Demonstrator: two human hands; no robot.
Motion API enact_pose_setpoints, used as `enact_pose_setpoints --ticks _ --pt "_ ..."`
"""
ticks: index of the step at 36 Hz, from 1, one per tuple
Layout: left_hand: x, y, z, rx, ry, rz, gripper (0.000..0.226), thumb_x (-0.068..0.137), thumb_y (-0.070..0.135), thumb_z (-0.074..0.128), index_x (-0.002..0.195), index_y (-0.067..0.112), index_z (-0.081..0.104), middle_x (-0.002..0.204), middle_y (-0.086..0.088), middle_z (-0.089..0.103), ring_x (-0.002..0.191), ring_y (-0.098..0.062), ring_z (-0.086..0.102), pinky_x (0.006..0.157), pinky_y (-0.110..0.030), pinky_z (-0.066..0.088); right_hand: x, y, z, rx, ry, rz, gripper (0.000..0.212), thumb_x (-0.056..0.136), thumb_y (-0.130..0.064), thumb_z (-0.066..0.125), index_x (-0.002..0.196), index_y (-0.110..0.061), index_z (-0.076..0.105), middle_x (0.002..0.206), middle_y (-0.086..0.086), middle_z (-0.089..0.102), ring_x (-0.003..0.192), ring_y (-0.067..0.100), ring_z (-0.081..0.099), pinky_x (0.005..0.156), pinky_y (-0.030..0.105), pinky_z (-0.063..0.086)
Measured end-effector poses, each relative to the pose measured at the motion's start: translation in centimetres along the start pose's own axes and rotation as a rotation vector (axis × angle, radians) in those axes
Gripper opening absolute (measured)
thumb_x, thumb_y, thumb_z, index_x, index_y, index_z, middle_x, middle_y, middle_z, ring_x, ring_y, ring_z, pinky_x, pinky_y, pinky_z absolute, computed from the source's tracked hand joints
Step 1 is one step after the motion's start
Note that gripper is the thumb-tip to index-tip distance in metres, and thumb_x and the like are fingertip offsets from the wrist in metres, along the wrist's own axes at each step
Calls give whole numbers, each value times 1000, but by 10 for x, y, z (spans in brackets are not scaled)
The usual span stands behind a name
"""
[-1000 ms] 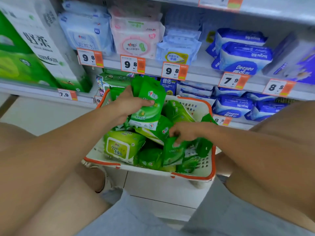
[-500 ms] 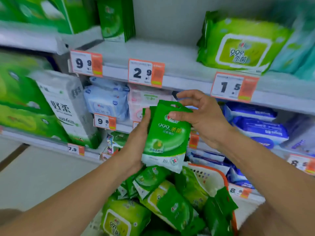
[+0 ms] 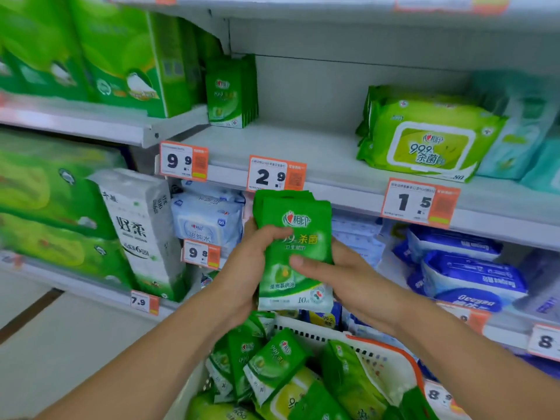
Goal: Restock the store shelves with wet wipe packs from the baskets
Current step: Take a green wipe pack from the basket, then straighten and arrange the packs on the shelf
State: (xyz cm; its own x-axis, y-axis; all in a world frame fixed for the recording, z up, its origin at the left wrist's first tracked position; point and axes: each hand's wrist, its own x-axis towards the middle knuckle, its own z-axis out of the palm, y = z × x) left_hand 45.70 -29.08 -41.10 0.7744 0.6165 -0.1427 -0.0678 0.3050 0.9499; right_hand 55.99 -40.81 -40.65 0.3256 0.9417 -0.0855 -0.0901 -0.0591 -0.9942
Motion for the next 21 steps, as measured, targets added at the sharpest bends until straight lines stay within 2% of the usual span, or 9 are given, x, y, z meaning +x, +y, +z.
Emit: enact_pose_setpoints --ticks 2,4,5,7,8,10,13,18,21 --pt "1 17 -4 95 -27 31 22 101 17 50 120 11 60 129 -20 64 57 -1 68 52 -15 53 2 -9 11 79 3 -18 48 81 -17 65 129 -11 60 118 4 73 109 19 70 88 25 57" --pt "-1 43 -7 298 -86 59 39 104 45 35 114 24 66 113 -4 73 84 -9 73 84 -27 58 8 -22 14 203 17 -6 44 78 -15 67 122 -8 66 115 10 74 105 23 72 86 29 59" --pt "-1 61 -14 448 -50 146 46 102 54 28 114 31 66 111 4 73 98 -9 70 99 -32 51 14 -33 16 246 31 -9 43 75 -15 69 117 -8 69 112 11 75 101 23 73 85 30 60" --pt "15 90 -51 837 116 456 53 101 59 25 135 32 56 130 2 63 124 -14 55 114 -36 34 35 -58 19 268 63 -27 41 71 -17 72 110 -8 72 107 11 76 96 21 74 82 31 61" --pt "30 104 -72 1111 227 632 57 101 58 29 144 25 49 139 -5 57 130 -20 50 113 -37 33 50 -72 20 280 69 -36 39 70 -19 72 108 -8 73 107 10 76 94 20 75 82 33 61" --pt "57 124 -110 1428 337 741 67 97 56 31 147 14 46 141 -13 55 130 -30 49 109 -43 38 86 -104 23 286 69 -62 31 74 -19 71 104 -11 73 107 9 76 91 19 74 81 35 61" --pt "87 113 -139 1483 300 678 67 93 48 38 146 9 46 144 -16 52 135 -34 46 112 -49 34 162 -133 24 177 140 -121 18 87 -12 70 104 -9 71 95 7 77 76 15 75 65 32 63" --pt "123 91 -145 1680 277 684 68 90 63 50 141 19 49 136 -5 55 130 -27 46 114 -42 24 301 -119 16 -100 334 -211 80 54 -10 95 124 2 60 107 15 74 87 24 75 67 37 62" --pt "133 103 -152 1703 258 697 62 79 66 65 124 24 57 115 -1 60 112 -25 54 101 -37 35 361 -104 13 -352 411 -274 83 48 -16 98 120 -4 58 108 10 73 91 22 73 82 41 61"
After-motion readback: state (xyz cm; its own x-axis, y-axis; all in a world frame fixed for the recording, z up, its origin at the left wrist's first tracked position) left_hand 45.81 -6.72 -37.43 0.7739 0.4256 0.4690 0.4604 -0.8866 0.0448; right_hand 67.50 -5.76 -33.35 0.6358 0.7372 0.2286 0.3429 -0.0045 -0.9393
